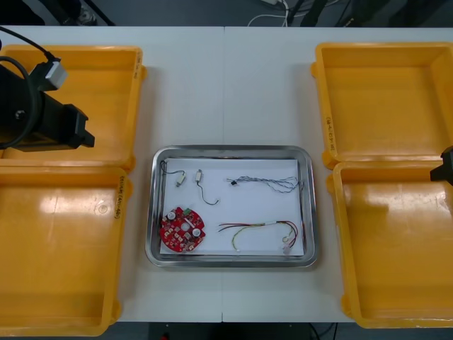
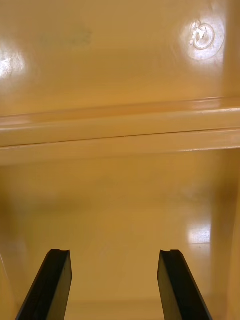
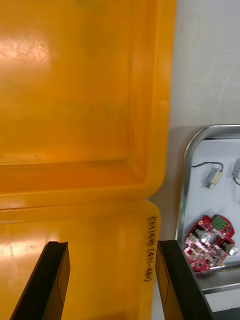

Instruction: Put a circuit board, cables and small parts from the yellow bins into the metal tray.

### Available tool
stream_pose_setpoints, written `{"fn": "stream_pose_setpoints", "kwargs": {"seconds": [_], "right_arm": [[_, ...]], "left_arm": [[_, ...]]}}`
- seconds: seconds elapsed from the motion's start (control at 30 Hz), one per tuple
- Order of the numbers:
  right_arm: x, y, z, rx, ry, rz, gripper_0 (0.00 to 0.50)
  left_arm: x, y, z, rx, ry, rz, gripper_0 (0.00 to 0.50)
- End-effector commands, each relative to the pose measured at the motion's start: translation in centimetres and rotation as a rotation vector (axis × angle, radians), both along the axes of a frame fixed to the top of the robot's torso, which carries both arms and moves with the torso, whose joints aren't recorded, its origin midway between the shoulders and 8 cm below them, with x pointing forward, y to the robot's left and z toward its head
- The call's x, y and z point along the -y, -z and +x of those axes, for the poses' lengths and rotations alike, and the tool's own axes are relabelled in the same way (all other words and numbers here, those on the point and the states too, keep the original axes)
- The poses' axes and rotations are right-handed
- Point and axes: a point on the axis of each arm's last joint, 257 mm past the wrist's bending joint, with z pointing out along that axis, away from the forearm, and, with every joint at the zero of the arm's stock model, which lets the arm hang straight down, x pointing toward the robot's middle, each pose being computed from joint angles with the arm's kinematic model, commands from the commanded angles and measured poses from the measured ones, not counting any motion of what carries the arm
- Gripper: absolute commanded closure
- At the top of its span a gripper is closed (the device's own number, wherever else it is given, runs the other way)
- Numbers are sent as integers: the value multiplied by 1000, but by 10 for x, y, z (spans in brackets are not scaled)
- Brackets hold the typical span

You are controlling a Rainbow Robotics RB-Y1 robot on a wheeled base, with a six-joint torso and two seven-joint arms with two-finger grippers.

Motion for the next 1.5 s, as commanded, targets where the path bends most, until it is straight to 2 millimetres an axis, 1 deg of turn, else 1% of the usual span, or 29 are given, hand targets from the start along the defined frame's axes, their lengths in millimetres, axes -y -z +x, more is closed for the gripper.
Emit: {"fn": "stream_pose_setpoints", "kwargs": {"seconds": [0.03,0.13,0.27,0.43,0.67,0.87,1.13,1.23,1.5], "right_arm": [[-1,-10,-1,20,-39,-9,0],[-1,-8,-4,10,-37,-10,0],[0,-7,-5,4,-35,-13,0],[1,-6,-8,-8,-24,-13,0],[1,-6,-8,-8,-24,-13,0],[1,-6,-8,-8,-24,-13,0],[1,-6,-8,-8,-24,-13,0],[1,-6,-8,-8,-24,-13,0],[1,-6,-8,-8,-24,-13,0]], "left_arm": [[-40,-8,-10,40,75,103,0],[-54,-3,-16,32,72,118,0],[-67,2,-22,20,62,134,0],[-88,9,-29,14,69,187,0],[-106,20,-39,-6,43,208,0],[-112,32,-52,-32,45,223,0],[-115,39,-62,-42,58,230,0],[-118,39,-65,-41,62,236,0],[-122,34,-64,-28,58,238,0]]}}
